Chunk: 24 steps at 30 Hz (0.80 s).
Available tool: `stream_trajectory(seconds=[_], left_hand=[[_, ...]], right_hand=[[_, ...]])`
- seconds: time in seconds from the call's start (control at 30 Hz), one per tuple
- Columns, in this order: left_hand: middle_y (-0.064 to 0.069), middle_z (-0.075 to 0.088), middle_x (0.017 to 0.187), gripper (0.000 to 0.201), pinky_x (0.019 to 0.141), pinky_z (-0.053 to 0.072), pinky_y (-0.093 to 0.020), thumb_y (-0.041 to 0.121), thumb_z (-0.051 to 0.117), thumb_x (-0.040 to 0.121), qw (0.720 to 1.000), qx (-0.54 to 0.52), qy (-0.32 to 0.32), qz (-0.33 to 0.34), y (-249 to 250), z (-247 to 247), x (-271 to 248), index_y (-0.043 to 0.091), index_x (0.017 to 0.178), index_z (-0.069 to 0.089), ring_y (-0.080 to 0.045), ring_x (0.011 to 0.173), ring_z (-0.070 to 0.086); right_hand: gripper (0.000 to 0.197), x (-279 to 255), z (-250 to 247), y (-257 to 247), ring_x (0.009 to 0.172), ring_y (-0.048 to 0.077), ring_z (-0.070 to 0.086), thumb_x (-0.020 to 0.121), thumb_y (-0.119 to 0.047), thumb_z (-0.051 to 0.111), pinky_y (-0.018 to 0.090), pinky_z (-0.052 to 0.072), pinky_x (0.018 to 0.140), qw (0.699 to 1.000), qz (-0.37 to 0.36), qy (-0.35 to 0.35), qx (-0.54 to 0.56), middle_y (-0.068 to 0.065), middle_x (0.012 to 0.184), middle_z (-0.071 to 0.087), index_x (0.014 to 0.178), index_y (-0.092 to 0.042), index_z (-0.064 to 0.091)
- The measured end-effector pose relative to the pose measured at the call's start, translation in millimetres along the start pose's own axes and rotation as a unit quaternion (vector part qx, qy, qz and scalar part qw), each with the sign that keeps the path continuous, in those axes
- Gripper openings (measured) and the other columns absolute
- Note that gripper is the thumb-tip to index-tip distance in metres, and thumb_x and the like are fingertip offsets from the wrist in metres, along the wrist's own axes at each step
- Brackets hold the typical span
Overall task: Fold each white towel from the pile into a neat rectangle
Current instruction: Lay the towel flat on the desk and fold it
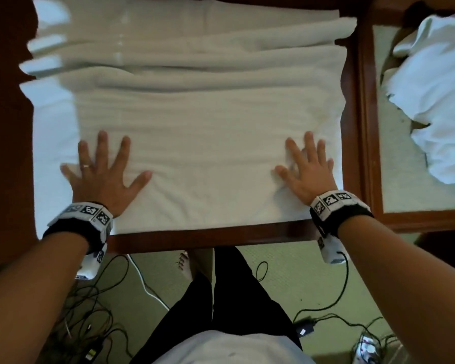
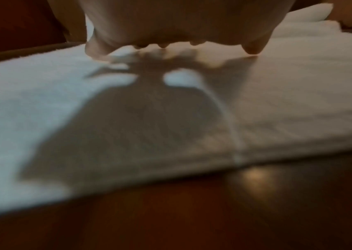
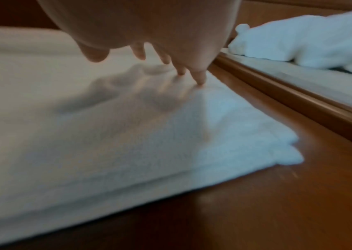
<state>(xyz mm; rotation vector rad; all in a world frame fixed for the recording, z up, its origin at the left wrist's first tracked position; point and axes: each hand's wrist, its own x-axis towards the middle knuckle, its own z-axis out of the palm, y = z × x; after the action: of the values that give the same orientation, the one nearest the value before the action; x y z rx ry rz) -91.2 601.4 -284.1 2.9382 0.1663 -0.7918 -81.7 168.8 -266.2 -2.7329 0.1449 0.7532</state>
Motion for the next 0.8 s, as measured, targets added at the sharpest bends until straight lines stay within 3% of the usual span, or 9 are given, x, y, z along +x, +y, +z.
stream_trajectory(seconds=[0.07, 0.13, 0.17, 0.27, 0.4, 0.53, 0.6, 0.73, 0.8], left_hand=[[0.004, -0.016, 0.167, 0.084, 0.113, 0.005, -0.073, 0.086, 0.019, 0.086, 1.0, -0.012, 0.022, 0.013, 6.6, 6.8, -15.5, 0.046, 0.155, -0.007, -0.032, 0.154, -0.008], [0.001, -0.011, 0.168, 0.084, 0.112, 0.008, -0.072, 0.083, 0.013, 0.086, 0.999, 0.001, 0.031, 0.042, 11.0, 22.6, -38.7, 0.041, 0.158, 0.0, -0.032, 0.154, -0.002], [0.001, -0.012, 0.168, 0.084, 0.112, 0.008, -0.072, 0.082, 0.01, 0.086, 0.998, 0.012, 0.022, 0.054, 11.9, 32.6, -49.5, 0.04, 0.158, 0.001, -0.032, 0.154, -0.002], [0.003, -0.018, 0.167, 0.083, 0.113, 0.005, -0.072, 0.081, 0.004, 0.087, 0.998, 0.019, 0.015, 0.058, 8.8, 56.2, -65.4, 0.04, 0.159, 0.0, -0.032, 0.154, -0.005], [0.001, -0.008, 0.168, 0.08, 0.111, 0.004, -0.074, 0.078, 0.015, 0.089, 0.997, 0.01, 0.05, 0.063, 11.1, 61.9, -63.9, 0.039, 0.159, 0.008, -0.035, 0.153, 0.0], [0.001, -0.009, 0.168, 0.08, 0.111, 0.004, -0.074, 0.079, 0.014, 0.089, 0.996, 0.011, 0.066, 0.064, 11.4, 65.9, -64.9, 0.04, 0.158, 0.005, -0.033, 0.154, -0.003], [0.002, -0.011, 0.168, 0.08, 0.111, 0.004, -0.074, 0.081, 0.009, 0.088, 0.996, 0.015, 0.066, 0.057, 10.2, 67.0, -65.2, 0.042, 0.158, 0.001, -0.032, 0.154, -0.004], [0.002, -0.013, 0.168, 0.082, 0.112, 0.003, -0.072, 0.082, 0.007, 0.087, 0.996, 0.009, 0.071, 0.054, 11.6, 66.1, -66.1, 0.043, 0.158, -0.001, -0.032, 0.154, -0.005], [0.003, -0.016, 0.167, 0.084, 0.113, 0.002, -0.071, 0.084, 0.005, 0.085, 0.996, 0.002, 0.062, 0.058, 11.9, 64.1, -66.4, 0.043, 0.158, -0.003, -0.031, 0.154, -0.007]], right_hand=[[0.059, -11.0, -1.9, 11.4, 0.15, 0.029, 0.017, 0.1, -0.045, 0.048, 0.043, 0.018, 0.119, 0.988, 0.023, 0.112, 0.105, 0.004, 0.165, 0.011, 0.153, -0.025, 0.032], [0.043, -30.9, -1.5, 27.1, 0.133, 0.037, 0.043, 0.097, -0.028, 0.052, 0.038, 0.034, 0.109, 0.96, 0.081, 0.233, 0.135, 0.017, 0.147, 0.044, 0.136, -0.009, 0.056], [0.037, -42.1, 1.2, 36.5, 0.123, 0.04, 0.049, 0.095, -0.022, 0.053, 0.039, 0.038, 0.103, 0.952, 0.121, 0.252, 0.125, 0.02, 0.136, 0.051, 0.127, -0.005, 0.062], [0.028, -69.4, 13.0, 58.8, 0.109, 0.038, 0.055, 0.095, -0.019, 0.056, 0.04, 0.043, 0.092, 0.95, 0.219, 0.197, 0.104, 0.017, 0.124, 0.055, 0.121, -0.011, 0.063], [0.031, -74.2, 12.7, 65.8, 0.109, 0.033, 0.059, 0.092, -0.031, 0.063, 0.039, 0.047, 0.092, 0.935, 0.286, 0.163, 0.13, 0.012, 0.118, 0.065, 0.119, -0.015, 0.062], [0.014, -70.8, -0.2, 67.2, 0.095, 0.028, 0.061, 0.09, -0.028, 0.069, 0.033, 0.048, 0.081, 0.923, 0.299, 0.175, 0.164, 0.01, 0.106, 0.069, 0.097, -0.016, 0.066], [0.012, -77.6, -2.1, 73.4, 0.097, 0.028, 0.063, 0.089, -0.026, 0.071, 0.031, 0.046, 0.08, 0.922, 0.294, 0.179, 0.18, 0.011, 0.105, 0.069, 0.094, -0.018, 0.065], [0.025, -96.9, 3.3, 81.0, 0.11, 0.035, 0.059, 0.09, -0.024, 0.068, 0.036, 0.047, 0.089, 0.94, 0.301, 0.108, 0.117, 0.015, 0.119, 0.064, 0.112, -0.013, 0.065], [0.033, -98.7, 4.1, 72.5, 0.112, 0.037, 0.055, 0.088, -0.018, 0.063, 0.037, 0.045, 0.088, 0.951, 0.257, 0.148, 0.087, 0.015, 0.127, 0.055, 0.121, -0.012, 0.06]])
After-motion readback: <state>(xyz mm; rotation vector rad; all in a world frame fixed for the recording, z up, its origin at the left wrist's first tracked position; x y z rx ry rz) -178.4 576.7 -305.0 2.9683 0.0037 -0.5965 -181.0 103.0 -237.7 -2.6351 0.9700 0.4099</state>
